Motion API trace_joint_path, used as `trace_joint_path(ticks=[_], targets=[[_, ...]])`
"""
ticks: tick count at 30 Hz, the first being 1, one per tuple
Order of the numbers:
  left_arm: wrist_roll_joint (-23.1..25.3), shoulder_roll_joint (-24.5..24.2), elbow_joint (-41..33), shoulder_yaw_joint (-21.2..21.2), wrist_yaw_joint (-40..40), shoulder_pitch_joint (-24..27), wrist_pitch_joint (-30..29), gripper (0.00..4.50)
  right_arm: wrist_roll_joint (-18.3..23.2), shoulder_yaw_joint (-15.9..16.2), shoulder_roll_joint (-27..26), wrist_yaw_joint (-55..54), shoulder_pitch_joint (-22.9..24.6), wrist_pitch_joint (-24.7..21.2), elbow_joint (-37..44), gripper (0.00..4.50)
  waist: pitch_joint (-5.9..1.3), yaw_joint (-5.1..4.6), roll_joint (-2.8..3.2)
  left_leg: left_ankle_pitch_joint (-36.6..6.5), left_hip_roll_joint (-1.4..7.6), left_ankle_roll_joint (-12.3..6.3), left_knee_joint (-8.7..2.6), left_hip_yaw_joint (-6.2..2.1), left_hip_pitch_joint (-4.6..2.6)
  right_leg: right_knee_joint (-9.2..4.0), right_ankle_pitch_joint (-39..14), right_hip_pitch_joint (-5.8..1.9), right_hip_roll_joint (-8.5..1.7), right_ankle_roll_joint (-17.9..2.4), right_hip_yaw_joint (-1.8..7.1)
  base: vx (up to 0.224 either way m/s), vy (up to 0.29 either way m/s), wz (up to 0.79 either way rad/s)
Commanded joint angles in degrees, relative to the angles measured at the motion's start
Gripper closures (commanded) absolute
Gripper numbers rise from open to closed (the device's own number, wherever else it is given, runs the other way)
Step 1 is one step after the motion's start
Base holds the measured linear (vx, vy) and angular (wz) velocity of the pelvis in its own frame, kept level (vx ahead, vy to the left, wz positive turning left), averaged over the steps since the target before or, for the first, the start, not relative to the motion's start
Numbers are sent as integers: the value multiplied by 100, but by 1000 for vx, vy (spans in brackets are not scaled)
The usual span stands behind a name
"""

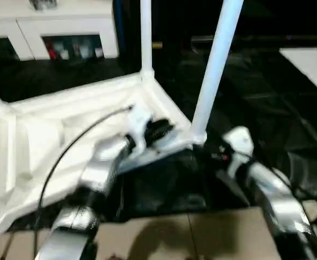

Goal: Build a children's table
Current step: Rotate leg to tighten

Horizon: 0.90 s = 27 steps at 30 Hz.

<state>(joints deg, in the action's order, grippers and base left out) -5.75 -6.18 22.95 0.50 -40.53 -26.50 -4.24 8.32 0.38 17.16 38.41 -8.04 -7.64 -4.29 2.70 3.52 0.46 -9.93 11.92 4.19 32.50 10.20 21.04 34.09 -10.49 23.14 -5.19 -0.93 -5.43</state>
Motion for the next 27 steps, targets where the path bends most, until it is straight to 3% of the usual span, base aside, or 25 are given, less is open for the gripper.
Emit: trace_joint_path(ticks=[1, 2, 3, 6, 8, 11, 13, 16, 19, 27], targets=[[-99, 50, -898, -167, 401, 277, -416, 316, 233, -5, 217, 299, 290, -308, 553, 110, -299, 7, -27, -1532, 190, -448, -360, -6, -48, -474, -1550, -301, -279, -999, 289, 0, 0, 0], [-103, 66, -1016, -181, 457, 343, -468, 309, 260, 0, 250, 338, 346, -343, 626, 110, -301, 26, -22, -1560, 195, -418, -363, -18, -45, -485, -1606, -310, -289, -957, 290, 0, 0, 0], [-79, 127, -1305, -221, 636, 538, -529, 267, 316, -4, 311, 409, 483, -396, 775, 110, -294, 23, -26, -1591, 213, -381, -370, -17, -43, -497, -1580, -302, -283, -919, 302, 0, 0, 0], [-59, 261, -2043, -276, 1007, 1138, -689, 271, 433, -95, 298, 338, 751, -640, 1040, 110, -283, 3, -37, -1532, 157, -394, -363, -16, 7, -520, -1680, -296, -262, -785, 289, 0, 0, 0], [-59, 261, -2043, -276, 1007, 1138, -689, 226, 433, -95, 298, 338, 751, -640, 1040, 110, -286, -1, -48, -1512, 142, -375, -356, -21, 13, -537, -1795, -284, -253, -684, 289, 0, 0, 0], [-59, 261, -2043, -276, 1007, 1138, -689, 220, 433, -95, 298, 338, 751, -640, 1040, 110, -285, 0, -49, -1536, 130, -315, -356, -34, 11, -542, -1862, -283, -255, -584, 289, 0, 0, 0], [-59, 261, -2043, -276, 1007, 1138, -689, 182, 433, -95, 298, 338, 751, -640, 1040, 110, -301, 5, -44, -1444, 134, -312, -349, -40, 10, -522, -1700, -289, -256, -590, 292, 0, 0, 0], [-59, 261, -2043, -276, 1007, 1138, -689, 170, 433, -95, 298, 338, 751, -640, 1040, 110, -325, 5, -45, -1236, 132, -353, -320, -35, 13, -465, -1196, -308, -249, -720, 298, 0, 0, 0], [-59, 261, -2043, -276, 1007, 1138, -689, 126, 433, -95, 298, 338, 751, -640, 1040, 110, -334, 10, -46, -1106, 122, -423, -299, -28, 21, -443, -990, -326, -253, -802, 293, 0, 0, 0], [-59, 261, -2043, -276, 1007, 1138, -689, 49, 433, -95, 298, 338, 751, -640, 1040, 110, -325, 8, -38, -1250, 129, -382, -306, -35, 7, -465, -1289, -324, -257, -758, 286, 0, 0, 0]])
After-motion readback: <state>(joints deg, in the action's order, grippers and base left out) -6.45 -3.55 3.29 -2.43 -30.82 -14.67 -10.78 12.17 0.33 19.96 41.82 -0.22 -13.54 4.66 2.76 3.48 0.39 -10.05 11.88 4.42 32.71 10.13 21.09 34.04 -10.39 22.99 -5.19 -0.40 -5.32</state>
